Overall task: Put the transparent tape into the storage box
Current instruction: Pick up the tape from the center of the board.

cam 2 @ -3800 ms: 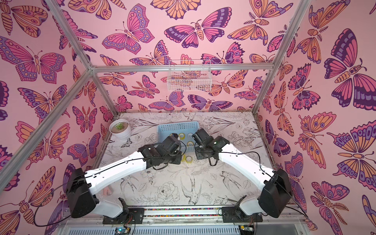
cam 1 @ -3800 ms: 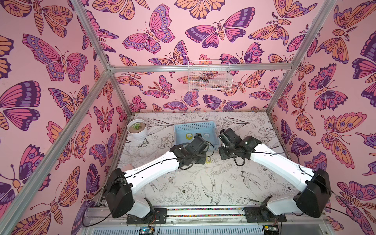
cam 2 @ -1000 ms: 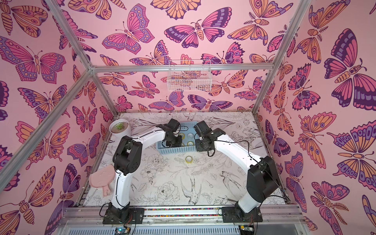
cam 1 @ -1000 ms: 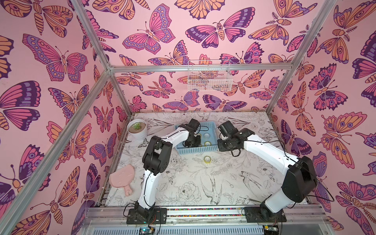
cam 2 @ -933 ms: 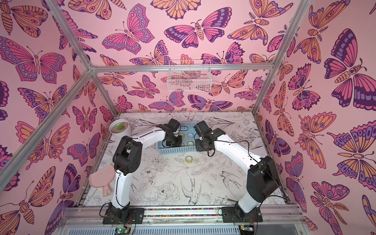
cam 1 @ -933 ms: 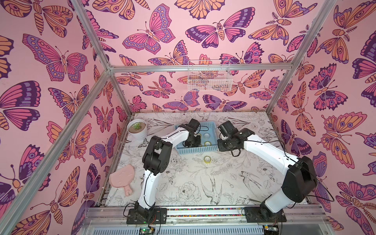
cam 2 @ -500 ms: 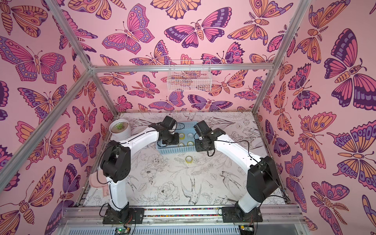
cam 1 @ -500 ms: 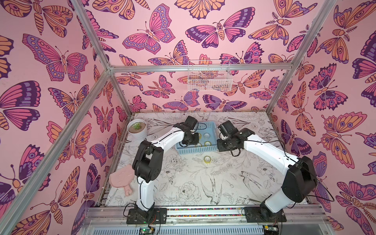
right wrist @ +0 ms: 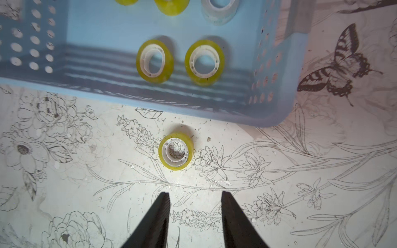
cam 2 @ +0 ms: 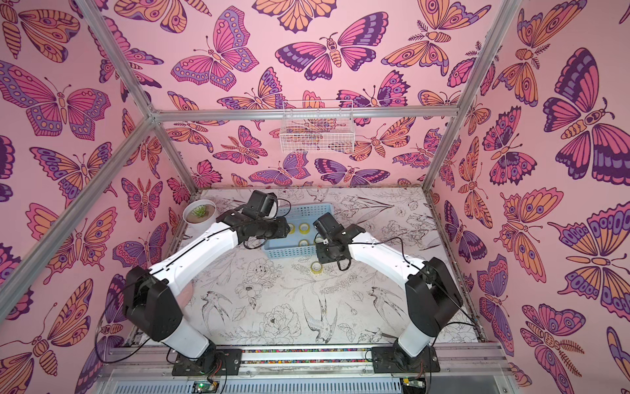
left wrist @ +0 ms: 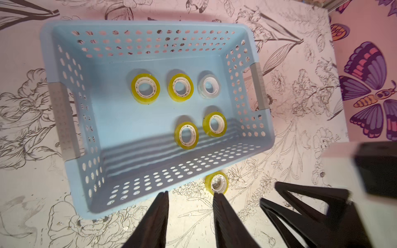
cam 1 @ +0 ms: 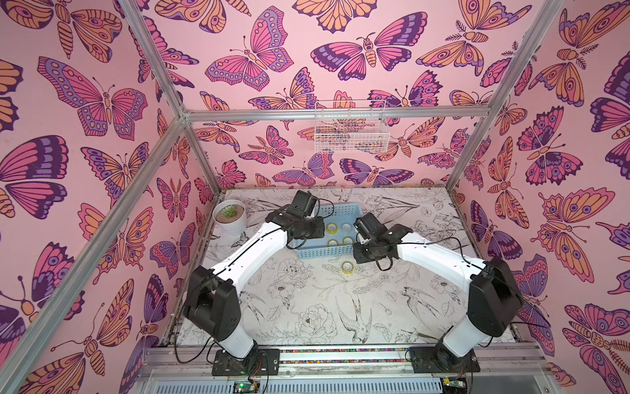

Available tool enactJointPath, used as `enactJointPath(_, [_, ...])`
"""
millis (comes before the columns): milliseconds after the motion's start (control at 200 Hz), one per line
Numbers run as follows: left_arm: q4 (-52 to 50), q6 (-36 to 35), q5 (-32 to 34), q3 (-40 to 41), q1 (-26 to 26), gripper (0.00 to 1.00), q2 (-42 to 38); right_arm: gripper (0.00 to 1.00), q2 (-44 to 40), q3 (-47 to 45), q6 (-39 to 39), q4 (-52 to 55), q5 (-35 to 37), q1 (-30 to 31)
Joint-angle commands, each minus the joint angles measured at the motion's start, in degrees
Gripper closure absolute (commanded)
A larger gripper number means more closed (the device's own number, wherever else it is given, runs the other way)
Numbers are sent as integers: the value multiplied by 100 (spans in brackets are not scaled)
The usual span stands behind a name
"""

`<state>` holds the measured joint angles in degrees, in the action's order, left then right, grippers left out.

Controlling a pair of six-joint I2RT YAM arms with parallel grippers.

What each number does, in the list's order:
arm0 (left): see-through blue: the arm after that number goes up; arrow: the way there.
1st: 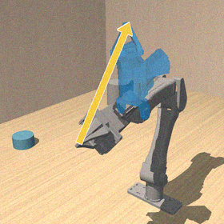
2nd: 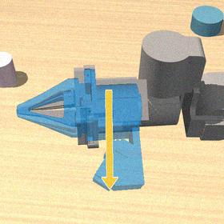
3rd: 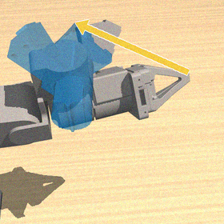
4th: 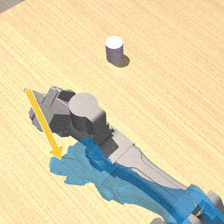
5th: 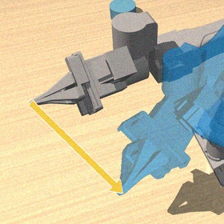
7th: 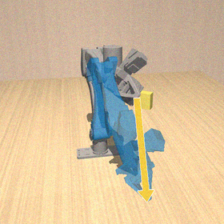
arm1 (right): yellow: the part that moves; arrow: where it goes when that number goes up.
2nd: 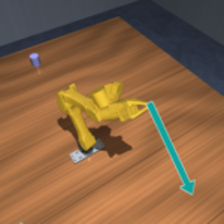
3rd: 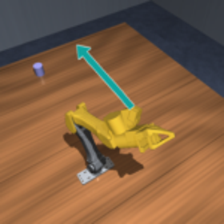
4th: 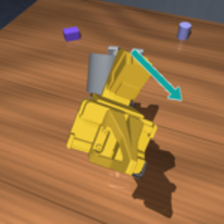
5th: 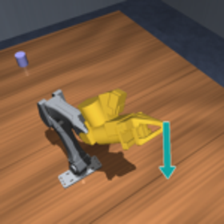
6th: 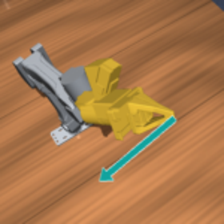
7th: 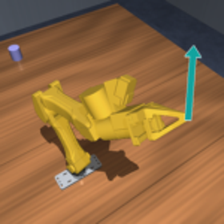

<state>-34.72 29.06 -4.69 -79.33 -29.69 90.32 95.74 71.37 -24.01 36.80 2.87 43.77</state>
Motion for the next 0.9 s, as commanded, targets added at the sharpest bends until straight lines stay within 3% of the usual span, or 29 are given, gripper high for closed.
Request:
enactJointPath(0, [-54, 185, 191, 307, 33, 60, -413, 55, 301, -16, 57, -286, -68, 292])
enactJointPath(386, [-69, 477, 387, 899, 16, 51, -1358, 55, 1021, 33, 258, -575, 44, 811])
enactJointPath(891, [-62, 559, 486, 937, -28, 43, -1518, 56, 1212, 269, 778, -458, 510, 966])
